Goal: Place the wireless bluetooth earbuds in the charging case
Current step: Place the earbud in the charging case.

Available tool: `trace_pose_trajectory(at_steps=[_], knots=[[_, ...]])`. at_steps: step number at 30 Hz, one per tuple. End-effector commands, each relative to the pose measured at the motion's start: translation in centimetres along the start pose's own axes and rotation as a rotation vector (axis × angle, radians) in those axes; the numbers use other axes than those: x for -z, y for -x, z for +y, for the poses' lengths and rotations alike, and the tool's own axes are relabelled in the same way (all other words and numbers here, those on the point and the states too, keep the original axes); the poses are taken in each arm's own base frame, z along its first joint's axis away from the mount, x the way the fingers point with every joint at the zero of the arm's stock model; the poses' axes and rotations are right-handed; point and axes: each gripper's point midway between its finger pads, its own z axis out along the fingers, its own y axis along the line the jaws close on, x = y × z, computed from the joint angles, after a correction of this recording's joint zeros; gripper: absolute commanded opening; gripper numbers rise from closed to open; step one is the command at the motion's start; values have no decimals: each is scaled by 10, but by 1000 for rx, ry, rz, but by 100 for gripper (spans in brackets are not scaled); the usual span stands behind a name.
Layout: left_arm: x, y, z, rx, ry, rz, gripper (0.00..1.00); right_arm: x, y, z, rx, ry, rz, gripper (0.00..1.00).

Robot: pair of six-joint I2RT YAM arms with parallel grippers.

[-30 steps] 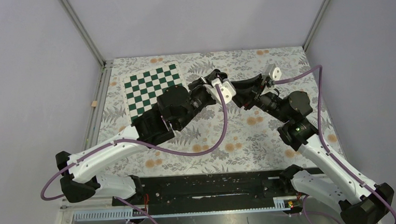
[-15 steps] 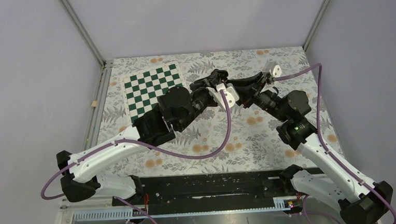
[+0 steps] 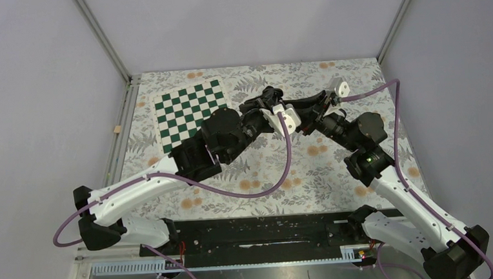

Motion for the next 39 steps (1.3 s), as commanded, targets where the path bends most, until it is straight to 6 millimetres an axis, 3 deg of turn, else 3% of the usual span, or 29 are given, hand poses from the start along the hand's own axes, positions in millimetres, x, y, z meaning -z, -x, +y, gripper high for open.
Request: trace_pose_trajectory(at_steps=[1, 8, 18, 29, 39], knots=[[-2, 15, 15, 17, 52, -38, 0, -2, 30, 13, 56, 54, -90, 0], [6, 13, -2, -68, -32, -87, 0, -2, 35, 8, 32, 14, -107, 0], [11, 12, -1, -112, -59, -89, 8, 0, 35, 9, 32, 15, -111, 0], [21, 22, 2, -65, -91, -137, 29, 0, 35, 9, 34, 18, -106, 0], [20, 23, -3, -26, -144, -143, 38, 1, 33, 11, 32, 23, -102, 0]])
